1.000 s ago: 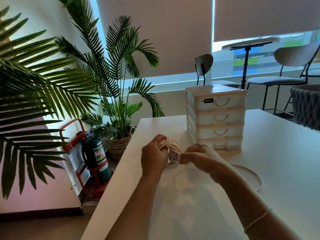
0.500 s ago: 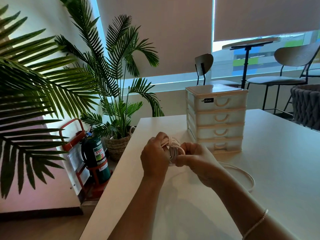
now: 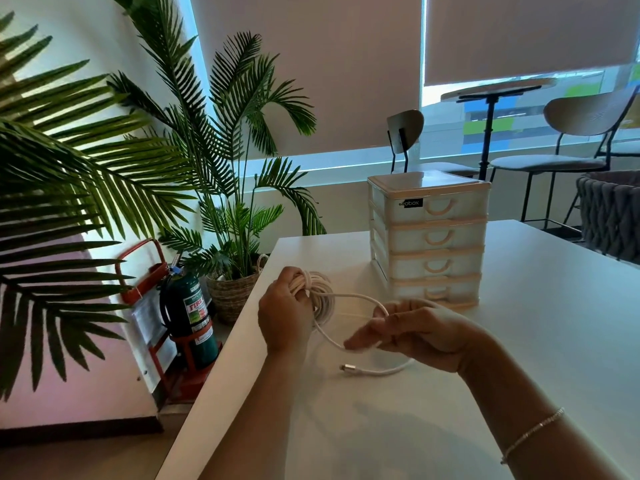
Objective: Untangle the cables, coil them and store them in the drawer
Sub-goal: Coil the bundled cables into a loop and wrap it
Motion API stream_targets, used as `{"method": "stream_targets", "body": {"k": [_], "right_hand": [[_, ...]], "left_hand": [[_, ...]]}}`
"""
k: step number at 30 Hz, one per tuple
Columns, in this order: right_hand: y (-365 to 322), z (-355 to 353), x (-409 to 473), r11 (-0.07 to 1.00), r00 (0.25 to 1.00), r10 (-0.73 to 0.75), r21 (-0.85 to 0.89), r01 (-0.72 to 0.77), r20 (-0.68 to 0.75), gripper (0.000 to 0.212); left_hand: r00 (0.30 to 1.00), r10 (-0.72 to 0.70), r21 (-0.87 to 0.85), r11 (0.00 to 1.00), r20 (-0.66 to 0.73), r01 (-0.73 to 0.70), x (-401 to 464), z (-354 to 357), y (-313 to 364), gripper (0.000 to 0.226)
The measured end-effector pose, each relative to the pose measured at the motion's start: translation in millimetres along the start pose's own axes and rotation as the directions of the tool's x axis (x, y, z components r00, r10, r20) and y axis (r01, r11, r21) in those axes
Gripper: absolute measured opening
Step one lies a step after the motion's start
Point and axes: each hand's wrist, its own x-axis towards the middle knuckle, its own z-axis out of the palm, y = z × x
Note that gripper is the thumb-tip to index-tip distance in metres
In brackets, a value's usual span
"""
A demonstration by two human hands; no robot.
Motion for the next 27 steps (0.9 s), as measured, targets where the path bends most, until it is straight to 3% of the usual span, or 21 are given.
{"method": "stream_targets", "body": {"k": [2,4,6,9,11,14,17,19,21,23,24,25,27], "right_hand": [[-1.2,-5.2,-4.6,0.998,0.999,0.044,0.051,-0.044,0.000,0.027],[-6.8,-10.9,-11.7,0.994,0.994,0.094,0.055,-0.097,0.058,0.044],[-12.1,-14.4,-16.9,0.986,0.979,0.156,-0.079,-0.147,0.132,0.059],[-11.2,-18.1,-18.5,0.897,0.957,0.288,-0.356,-0.261,0.024,0.072],[-8.4,-21.8,-16.9,0.797,0.937,0.325,-0.497,-0.343,-0.126,0.058],[-5.2,-30.9,-18.6,0.690,0.896,0.333,-0.572,-0.443,-0.293,0.011],[-2.5,-31.8,-18.8,0.541,0.818,0.371,-0.614,-0.575,-0.439,0.008],[4.0,-31.4,-11.2,0.391,0.778,0.231,-0.677,-0.624,-0.583,0.027],[9.9,-24.7,2.3,0.387,0.753,-0.162,-0.743,-0.546,-0.638,0.040],[11.1,-3.2,14.1,0.469,0.671,-0.550,-0.849,-0.244,-0.497,0.028],[10.6,9.4,19.1,0.446,0.651,-0.644,-0.888,-0.108,-0.403,0.022],[10.7,21.7,23.2,0.415,0.680,-0.659,-0.910,-0.029,-0.322,0.024],[15.5,40.7,29.8,0.424,0.817,-0.512,-0.905,-0.028,-0.265,0.036]], "left_hand": [[1.000,-0.011,-0.024,1.000,-0.002,0.011,0.5,-0.8,-1.2,0.027],[1.000,0.013,-0.007,1.000,-0.005,-0.013,-0.5,-0.8,-0.1,0.027],[0.999,0.035,0.008,0.999,-0.007,-0.035,-0.9,-1.1,0.6,0.027],[0.999,0.028,0.016,0.999,-0.016,-0.028,0.6,-2.6,-1.9,0.026],[0.999,-0.005,0.010,1.000,-0.032,0.005,3.6,-3.9,-5.7,0.026],[0.998,-0.040,0.010,0.999,-0.041,0.040,5.7,-4.4,-6.9,0.027],[0.998,-0.046,-0.014,0.999,-0.050,0.045,4.3,-4.3,-3.8,0.028],[0.996,-0.050,-0.037,0.998,-0.067,0.048,3.1,-4.6,-1.2,0.027],[0.997,-0.053,-0.034,0.998,-0.064,0.051,1.7,-3.5,0.7,0.026],[0.998,-0.043,-0.007,0.999,-0.051,0.042,-0.6,-1.2,2.6,0.026],[0.998,-0.040,0.002,0.999,-0.046,0.040,-1.7,-0.3,3.8,0.027],[0.998,-0.042,0.003,0.999,-0.041,0.042,-2.2,0.0,4.6,0.027],[0.998,-0.048,-0.004,0.999,-0.030,0.048,-2.4,-0.4,4.7,0.028]]}}
